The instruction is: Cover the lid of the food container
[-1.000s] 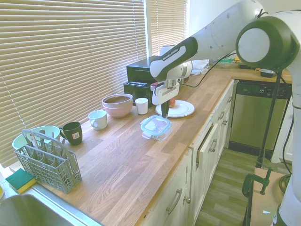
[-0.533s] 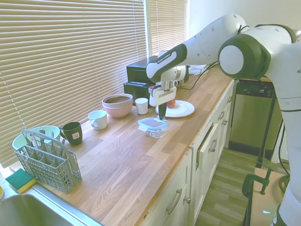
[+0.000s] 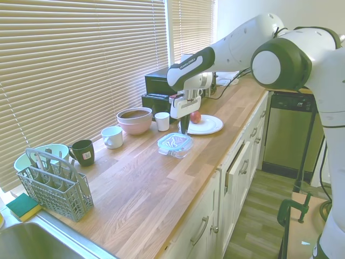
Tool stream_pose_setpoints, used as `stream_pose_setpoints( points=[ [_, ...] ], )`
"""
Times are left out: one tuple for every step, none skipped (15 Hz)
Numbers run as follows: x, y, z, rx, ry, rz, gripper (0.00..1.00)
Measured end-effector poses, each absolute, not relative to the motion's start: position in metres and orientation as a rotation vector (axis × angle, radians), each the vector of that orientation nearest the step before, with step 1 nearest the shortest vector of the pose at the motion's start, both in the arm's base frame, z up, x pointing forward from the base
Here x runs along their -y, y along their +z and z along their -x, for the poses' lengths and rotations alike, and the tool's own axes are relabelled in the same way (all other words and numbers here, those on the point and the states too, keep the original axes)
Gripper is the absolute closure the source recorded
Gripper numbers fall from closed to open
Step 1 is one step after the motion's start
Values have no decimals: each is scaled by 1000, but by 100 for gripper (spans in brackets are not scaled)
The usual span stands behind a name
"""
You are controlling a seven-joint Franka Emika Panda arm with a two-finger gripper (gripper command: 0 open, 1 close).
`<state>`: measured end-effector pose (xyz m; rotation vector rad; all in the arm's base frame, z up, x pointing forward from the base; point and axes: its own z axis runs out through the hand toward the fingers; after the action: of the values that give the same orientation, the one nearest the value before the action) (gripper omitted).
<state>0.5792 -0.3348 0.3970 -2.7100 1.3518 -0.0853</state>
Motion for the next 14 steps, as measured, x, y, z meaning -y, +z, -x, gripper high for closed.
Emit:
stream_pose_setpoints(
  points=[
    [337,397,-578,-1350,-86,2710,100],
    [339,397,-576,-1347,-83,2710,100],
    [342,397,-575,-1347,-81,2708,100],
    [344,397,-573,-1346,-77,2707,100],
    [347,397,-571,-1343,-73,2707,100],
    [349,396,-569,-1339,-72,2709,100],
    [352,396,-568,-1337,-72,2710,100],
    [355,395,-567,-1339,-71,2709,100],
    [356,392,-566,-1343,-66,2709,100],
    [357,388,-567,-1344,-58,2710,100],
    [358,383,-569,-1345,-49,2712,100],
    [359,379,-571,-1345,-41,2714,100],
    [360,376,-572,-1346,-38,2716,100],
    [360,376,-573,-1348,-40,2716,100]
  ],
)
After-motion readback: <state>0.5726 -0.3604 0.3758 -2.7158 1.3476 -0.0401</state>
